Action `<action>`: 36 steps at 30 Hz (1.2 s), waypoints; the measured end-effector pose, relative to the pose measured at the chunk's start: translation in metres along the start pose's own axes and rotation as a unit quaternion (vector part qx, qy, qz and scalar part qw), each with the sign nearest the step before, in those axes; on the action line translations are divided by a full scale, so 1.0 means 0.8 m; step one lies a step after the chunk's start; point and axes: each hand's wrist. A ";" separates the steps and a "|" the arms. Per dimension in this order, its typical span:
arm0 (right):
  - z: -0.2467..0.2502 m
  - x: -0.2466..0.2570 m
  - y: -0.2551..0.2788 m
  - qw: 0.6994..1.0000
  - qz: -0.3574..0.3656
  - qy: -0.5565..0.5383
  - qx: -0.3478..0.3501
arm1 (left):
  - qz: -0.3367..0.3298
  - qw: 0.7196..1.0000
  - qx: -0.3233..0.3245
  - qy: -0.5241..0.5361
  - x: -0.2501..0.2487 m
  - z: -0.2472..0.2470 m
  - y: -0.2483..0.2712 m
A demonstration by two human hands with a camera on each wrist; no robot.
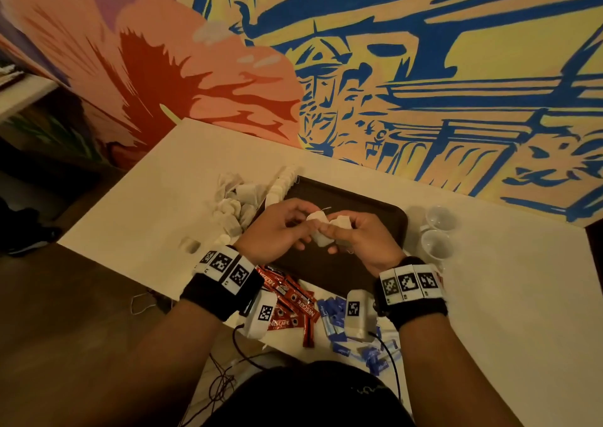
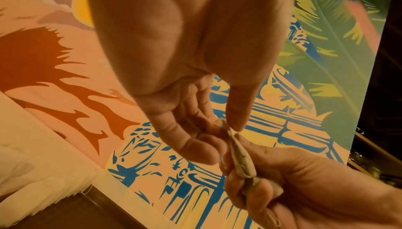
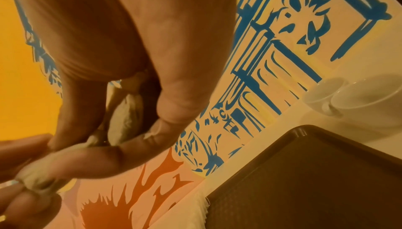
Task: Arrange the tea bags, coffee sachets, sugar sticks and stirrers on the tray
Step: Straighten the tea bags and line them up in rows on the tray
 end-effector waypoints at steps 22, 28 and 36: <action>0.024 0.045 0.014 0.997 0.007 0.063 0.050 | -0.021 0.999 -0.034 0.019 -0.038 -0.009 -0.007; 0.024 0.038 0.004 0.979 0.021 0.197 0.051 | -0.024 0.998 -0.048 0.038 -0.041 -0.002 -0.005; 0.020 0.041 0.001 0.975 0.025 0.211 0.069 | -0.048 0.998 -0.021 -0.034 -0.034 0.031 -0.012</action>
Point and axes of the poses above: each hand's wrist, its own y-axis away from the middle knuckle, its own z-axis out of the back of the hand, x = y × z, and after that the axes turned 14 degrees about -y, right-handed
